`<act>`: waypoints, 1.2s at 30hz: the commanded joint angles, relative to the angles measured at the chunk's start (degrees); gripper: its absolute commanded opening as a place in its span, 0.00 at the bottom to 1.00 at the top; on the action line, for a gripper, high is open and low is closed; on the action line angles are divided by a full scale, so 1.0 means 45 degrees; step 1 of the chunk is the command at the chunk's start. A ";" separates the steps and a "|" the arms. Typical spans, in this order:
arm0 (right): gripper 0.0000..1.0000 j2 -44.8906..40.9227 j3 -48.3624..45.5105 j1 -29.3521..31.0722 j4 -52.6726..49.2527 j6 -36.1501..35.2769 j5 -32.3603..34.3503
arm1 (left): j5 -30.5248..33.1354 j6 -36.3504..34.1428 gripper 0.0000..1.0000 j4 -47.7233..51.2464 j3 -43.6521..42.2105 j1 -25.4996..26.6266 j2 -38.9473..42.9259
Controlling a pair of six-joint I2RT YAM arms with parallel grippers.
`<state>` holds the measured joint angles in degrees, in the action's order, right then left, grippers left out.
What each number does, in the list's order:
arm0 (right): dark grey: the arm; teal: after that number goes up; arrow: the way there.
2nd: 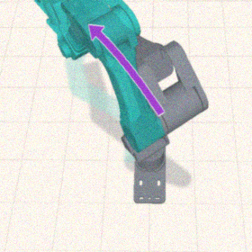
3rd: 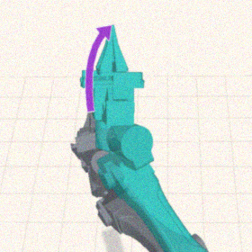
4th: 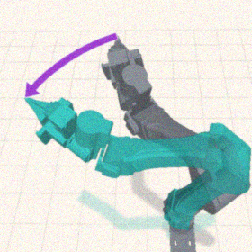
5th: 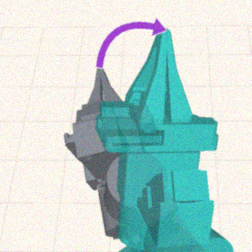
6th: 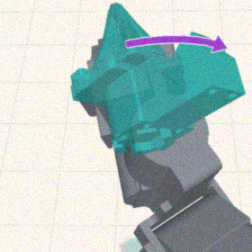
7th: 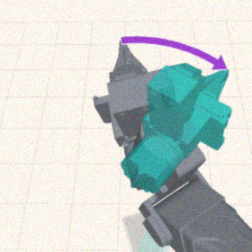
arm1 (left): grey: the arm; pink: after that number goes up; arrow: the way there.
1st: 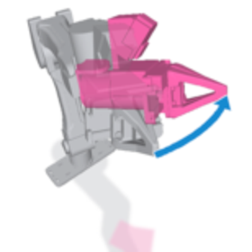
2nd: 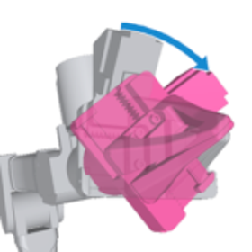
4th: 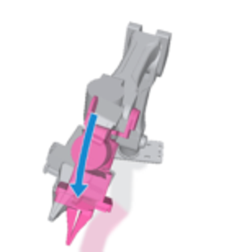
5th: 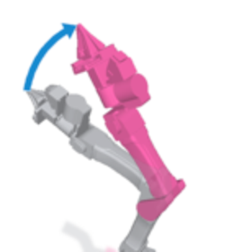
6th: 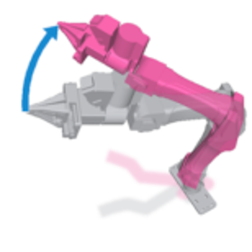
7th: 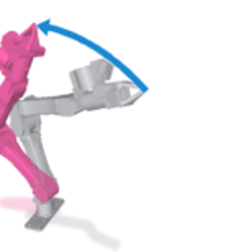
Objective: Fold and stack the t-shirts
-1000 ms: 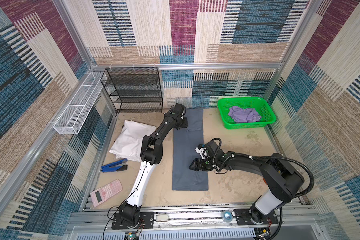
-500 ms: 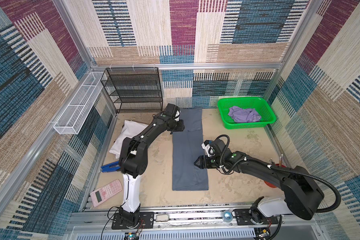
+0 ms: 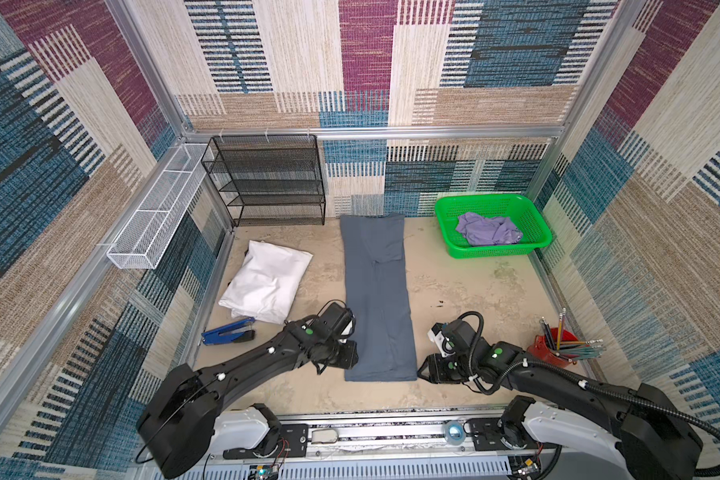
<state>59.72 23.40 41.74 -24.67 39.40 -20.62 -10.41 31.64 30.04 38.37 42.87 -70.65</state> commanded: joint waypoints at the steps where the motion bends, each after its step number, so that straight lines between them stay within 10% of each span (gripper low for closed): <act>1: 0.48 0.0125 -0.0167 0.0118 0.1229 0.0273 -0.0229 | 0.0332 0.1282 0.38 -0.0706 -0.0806 0.0194 0.0691; 21: 0.47 0.2165 0.0278 0.0569 0.2780 0.0074 -0.0125 | -0.0029 0.1486 0.39 -0.1174 -0.1256 0.0586 -0.0062; 36: 0.02 0.2763 0.0379 0.0608 0.2653 -0.0051 -0.0010 | 0.0582 0.1595 0.39 -0.0725 -0.0533 0.0928 -0.0403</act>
<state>71.99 25.02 44.40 -12.97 39.27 -20.97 -9.10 37.95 26.00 34.59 46.59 -71.88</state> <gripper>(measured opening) 0.048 0.392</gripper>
